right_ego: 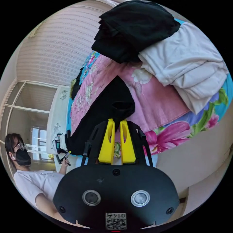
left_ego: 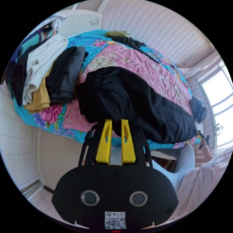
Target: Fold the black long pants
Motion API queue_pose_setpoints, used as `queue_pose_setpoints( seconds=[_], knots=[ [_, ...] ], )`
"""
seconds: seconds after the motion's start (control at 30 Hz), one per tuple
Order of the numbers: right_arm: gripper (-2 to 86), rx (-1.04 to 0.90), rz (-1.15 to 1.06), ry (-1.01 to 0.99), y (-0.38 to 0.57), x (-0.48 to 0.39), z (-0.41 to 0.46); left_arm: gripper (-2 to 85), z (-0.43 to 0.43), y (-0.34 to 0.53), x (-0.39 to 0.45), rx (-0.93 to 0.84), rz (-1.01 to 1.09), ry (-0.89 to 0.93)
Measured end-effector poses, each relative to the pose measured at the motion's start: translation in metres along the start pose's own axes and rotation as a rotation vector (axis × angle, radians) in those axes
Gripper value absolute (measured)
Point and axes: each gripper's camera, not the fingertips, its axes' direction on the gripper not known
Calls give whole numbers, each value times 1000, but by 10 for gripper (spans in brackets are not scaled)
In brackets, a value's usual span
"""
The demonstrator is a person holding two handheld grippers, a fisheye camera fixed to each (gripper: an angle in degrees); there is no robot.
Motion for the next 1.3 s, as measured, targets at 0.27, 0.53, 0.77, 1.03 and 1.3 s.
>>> queue_pose_setpoints(
  seconds=[0.27, 0.53, 0.77, 1.03, 1.3],
  knots=[
    [54, 114, -262, 647, -7, -33, 5, 61, -33, 42, 151, 43, 490, -391],
    [84, 65, -332, 415, -115, -7, 152, 72, 89, 2, 306, 119, 802, -284],
    [25, 7, -221, 429, -180, 82, 247, 85, 240, -30, 374, -130, 908, -265],
    [2, 59, -360, 494, -187, 105, 277, -7, 242, -28, 385, -93, 963, -202],
    [0, 17, -239, 459, -230, 200, 371, -6, 267, -46, 380, -55, 846, -213]
  ],
)
